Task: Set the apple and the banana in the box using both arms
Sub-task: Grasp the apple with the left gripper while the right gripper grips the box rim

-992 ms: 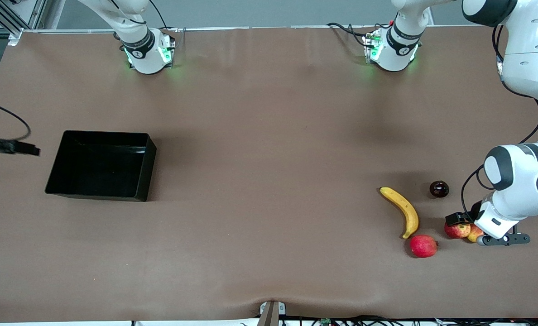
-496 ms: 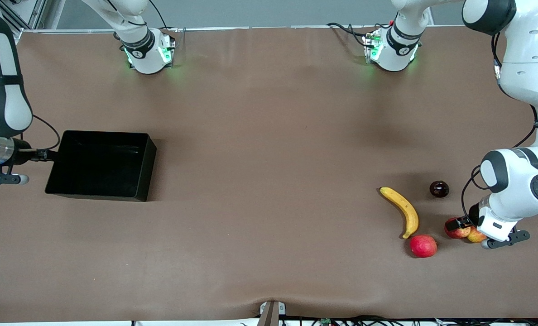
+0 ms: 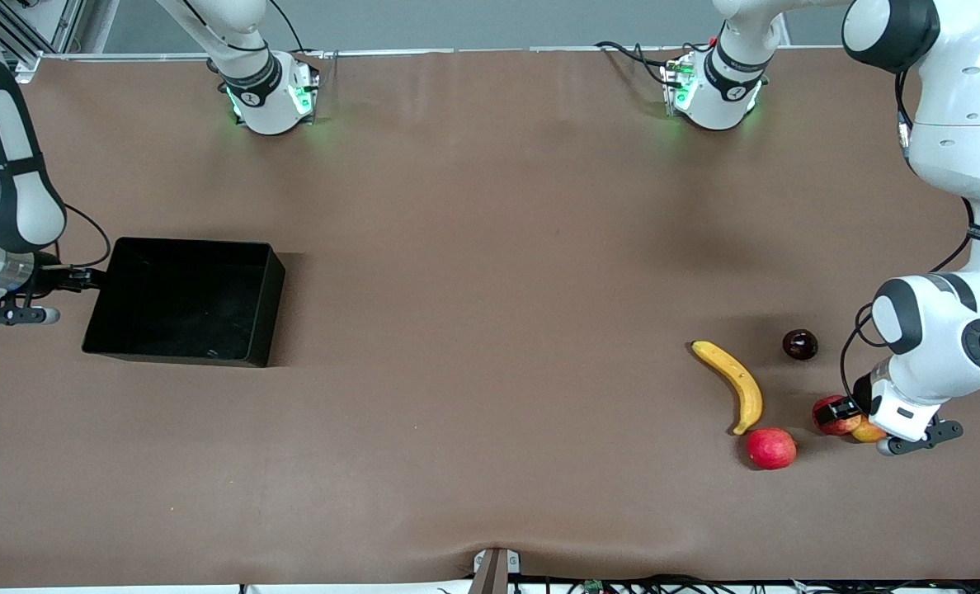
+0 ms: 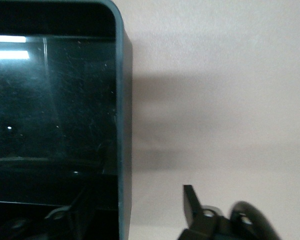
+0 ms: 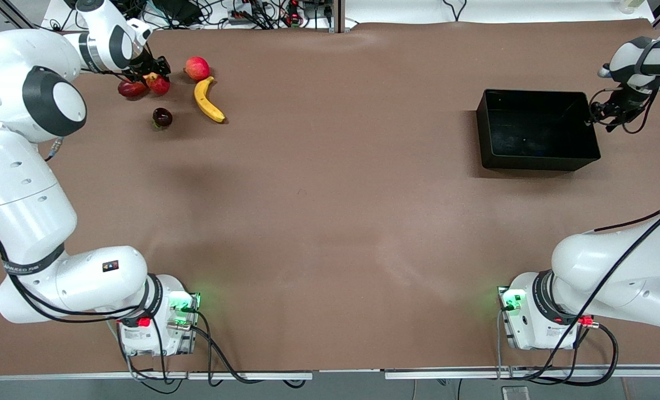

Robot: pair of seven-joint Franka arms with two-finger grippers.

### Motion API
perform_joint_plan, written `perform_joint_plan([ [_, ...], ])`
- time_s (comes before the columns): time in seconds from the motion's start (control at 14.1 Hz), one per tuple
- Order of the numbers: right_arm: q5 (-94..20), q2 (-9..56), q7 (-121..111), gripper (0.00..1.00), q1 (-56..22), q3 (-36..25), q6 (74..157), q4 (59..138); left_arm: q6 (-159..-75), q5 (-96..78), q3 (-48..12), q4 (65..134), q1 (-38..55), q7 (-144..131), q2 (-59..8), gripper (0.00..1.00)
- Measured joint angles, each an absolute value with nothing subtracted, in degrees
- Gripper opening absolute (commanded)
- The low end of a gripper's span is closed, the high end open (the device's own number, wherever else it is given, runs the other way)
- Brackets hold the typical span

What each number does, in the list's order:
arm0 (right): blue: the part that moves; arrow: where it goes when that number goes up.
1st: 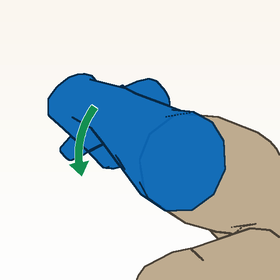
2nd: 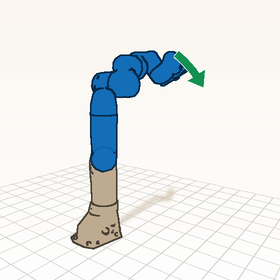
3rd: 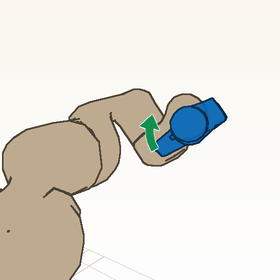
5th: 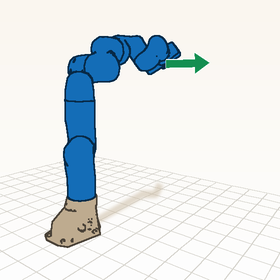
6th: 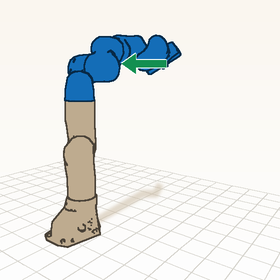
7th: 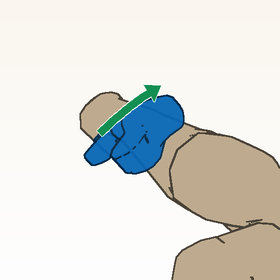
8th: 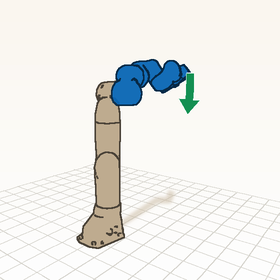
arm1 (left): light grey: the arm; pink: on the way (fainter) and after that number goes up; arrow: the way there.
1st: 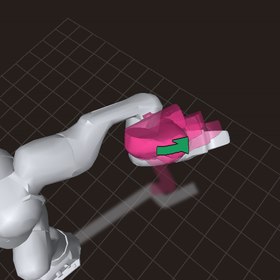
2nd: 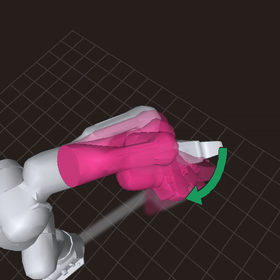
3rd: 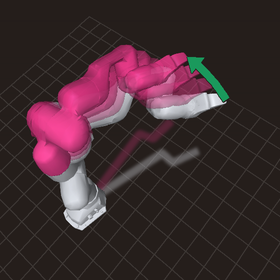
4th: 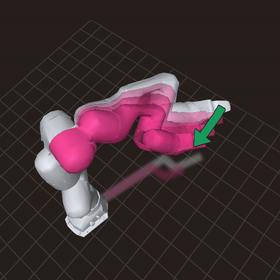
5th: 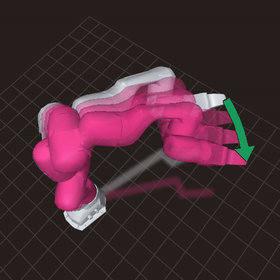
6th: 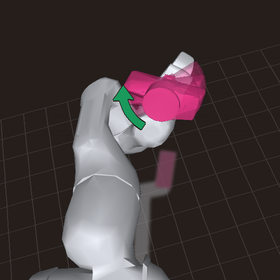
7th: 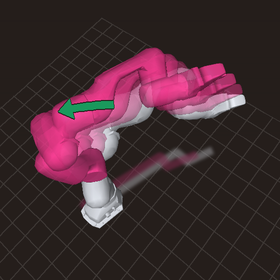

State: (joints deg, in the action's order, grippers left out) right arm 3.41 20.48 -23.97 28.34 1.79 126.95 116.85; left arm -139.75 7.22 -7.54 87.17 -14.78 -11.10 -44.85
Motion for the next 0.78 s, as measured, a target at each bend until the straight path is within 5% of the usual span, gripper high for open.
perform_joint_plan([
  [0.42, 3.32, 20.47, -23.83, 0.0, 28.33, 2.63, 124.38, 116.85, -138.94, 7.23, -7.92, 86.51, -14.73, -10.87, -44.17, 0.0],
  [0.78, 0.32, 19.94, -23.85, 0.0, 28.11, 3.62, 115.63, 113.79, -128.96, 7.23, -10.44, 85.51, -14.47, -10.85, -38.28, 0.0],
])
